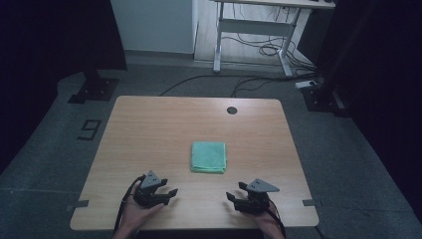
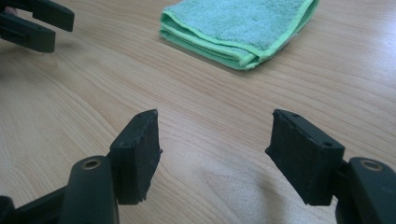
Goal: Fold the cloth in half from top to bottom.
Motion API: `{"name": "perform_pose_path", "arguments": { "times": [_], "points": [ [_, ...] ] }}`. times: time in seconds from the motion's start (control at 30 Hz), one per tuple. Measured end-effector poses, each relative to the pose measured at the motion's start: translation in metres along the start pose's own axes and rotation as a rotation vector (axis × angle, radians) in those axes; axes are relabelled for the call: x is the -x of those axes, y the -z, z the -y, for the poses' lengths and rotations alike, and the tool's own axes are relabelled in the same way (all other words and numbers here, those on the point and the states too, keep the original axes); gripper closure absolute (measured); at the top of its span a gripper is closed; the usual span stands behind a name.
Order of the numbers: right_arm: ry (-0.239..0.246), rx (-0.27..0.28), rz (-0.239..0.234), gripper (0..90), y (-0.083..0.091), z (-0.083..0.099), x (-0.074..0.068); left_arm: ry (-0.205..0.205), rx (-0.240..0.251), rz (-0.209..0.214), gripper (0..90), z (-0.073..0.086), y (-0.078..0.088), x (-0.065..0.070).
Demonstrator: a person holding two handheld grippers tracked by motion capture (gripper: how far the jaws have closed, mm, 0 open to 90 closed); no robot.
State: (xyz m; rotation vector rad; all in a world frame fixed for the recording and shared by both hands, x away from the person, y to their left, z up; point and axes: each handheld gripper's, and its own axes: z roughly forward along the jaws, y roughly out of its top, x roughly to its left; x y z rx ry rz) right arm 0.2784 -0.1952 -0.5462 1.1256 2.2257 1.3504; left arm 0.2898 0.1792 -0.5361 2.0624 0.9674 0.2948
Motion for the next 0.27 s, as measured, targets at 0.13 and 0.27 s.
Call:
{"name": "perform_pose_path", "arguments": {
  "times": [0.13, 0.27],
  "points": [
    [0.004, 0.009, -0.006, 32.9, 0.0007, -0.0007, -0.0015, 0.004, 0.006, -0.002, 39.9, 0.0009, -0.0002, 0.0003],
    [0.004, 0.017, -0.007, 32.0, 0.0019, -0.0029, -0.0020, 0.015, 0.016, 0.006, 38.8, 0.0011, 0.0004, 0.0007]
  ]
}}
